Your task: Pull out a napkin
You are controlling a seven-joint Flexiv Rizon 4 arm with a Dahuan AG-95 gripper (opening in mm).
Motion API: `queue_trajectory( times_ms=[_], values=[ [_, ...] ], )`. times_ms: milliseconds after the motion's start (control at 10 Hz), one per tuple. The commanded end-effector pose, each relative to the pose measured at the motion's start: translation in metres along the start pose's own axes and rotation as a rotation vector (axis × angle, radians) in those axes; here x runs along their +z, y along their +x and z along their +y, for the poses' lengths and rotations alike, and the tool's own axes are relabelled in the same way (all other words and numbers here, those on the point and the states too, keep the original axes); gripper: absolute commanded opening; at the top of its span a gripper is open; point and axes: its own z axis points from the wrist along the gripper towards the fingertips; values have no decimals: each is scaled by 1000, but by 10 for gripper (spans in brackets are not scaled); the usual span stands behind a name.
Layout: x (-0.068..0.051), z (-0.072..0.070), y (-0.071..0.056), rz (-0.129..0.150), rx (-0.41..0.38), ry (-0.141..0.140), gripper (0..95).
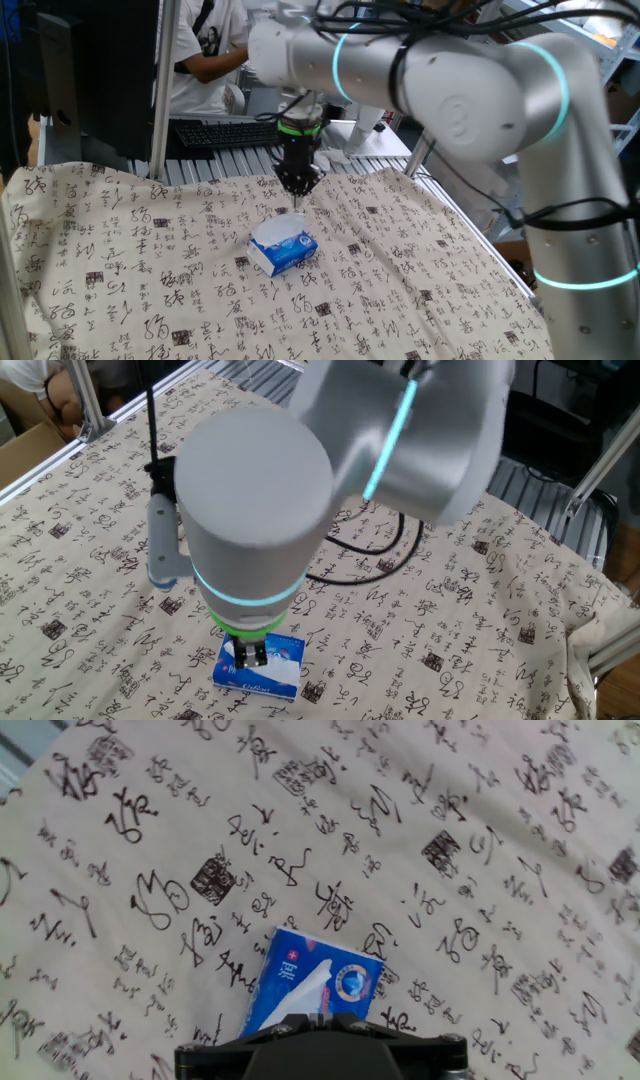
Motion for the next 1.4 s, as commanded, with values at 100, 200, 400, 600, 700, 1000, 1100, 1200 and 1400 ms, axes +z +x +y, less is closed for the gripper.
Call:
queue_trajectory(
  times_ms=[100, 200, 400, 600, 700, 1000, 1100, 1200, 1400],
  values=[
    [1, 1, 1, 20, 63, 58, 0],
    [3, 3, 2, 16, 71, 75, 0],
    [5, 3, 4, 10, 69, 73, 0],
    [5, 4, 3, 14, 67, 69, 0],
    [5, 4, 3, 19, 67, 69, 0],
    [6, 4, 3, 27, 92, 72, 0],
    [6, 5, 3, 23, 96, 75, 0],
    [6, 5, 3, 25, 102, 78, 190],
    [7, 7, 3, 27, 111, 84, 190]
  ],
)
